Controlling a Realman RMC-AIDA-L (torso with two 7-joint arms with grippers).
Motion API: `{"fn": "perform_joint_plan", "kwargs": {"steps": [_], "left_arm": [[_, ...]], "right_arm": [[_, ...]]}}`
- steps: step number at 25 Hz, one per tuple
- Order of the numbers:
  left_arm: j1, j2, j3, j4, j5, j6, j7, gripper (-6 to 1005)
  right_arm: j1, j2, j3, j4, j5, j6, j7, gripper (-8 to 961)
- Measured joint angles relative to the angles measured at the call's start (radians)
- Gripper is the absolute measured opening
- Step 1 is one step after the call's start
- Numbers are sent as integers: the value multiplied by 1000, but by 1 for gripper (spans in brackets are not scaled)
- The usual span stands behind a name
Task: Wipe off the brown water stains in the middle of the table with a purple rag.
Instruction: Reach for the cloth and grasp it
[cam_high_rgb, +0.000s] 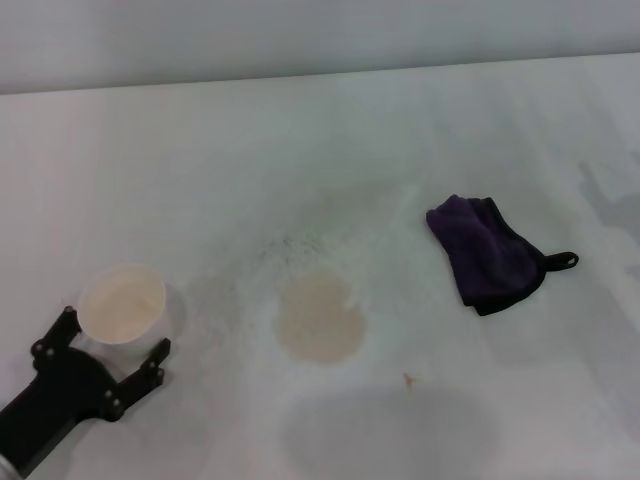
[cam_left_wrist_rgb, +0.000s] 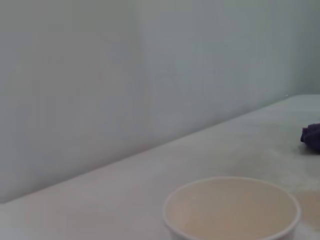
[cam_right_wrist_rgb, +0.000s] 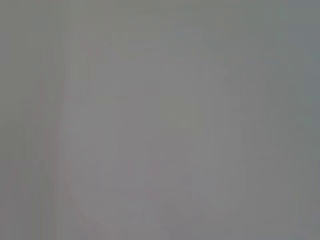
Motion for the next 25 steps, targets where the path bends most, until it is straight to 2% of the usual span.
{"fn": "perform_joint_plan", "kwargs": {"steps": [6,13,20,25], "left_arm": [[56,3,0,11,-21,56,4,892],[99,2,1,8,-45,62,26,892],[163,3,3,6,-166,105,44,892],[204,4,2,6,-311,170,56,892]], "right_arm": [[0,0,0,-2,0,0,0,813],[1,0,0,-2,0,0,-3,813],[3,0,0,-2,0,3,2,813],[5,0,0,-2,0,6,34,813]]}}
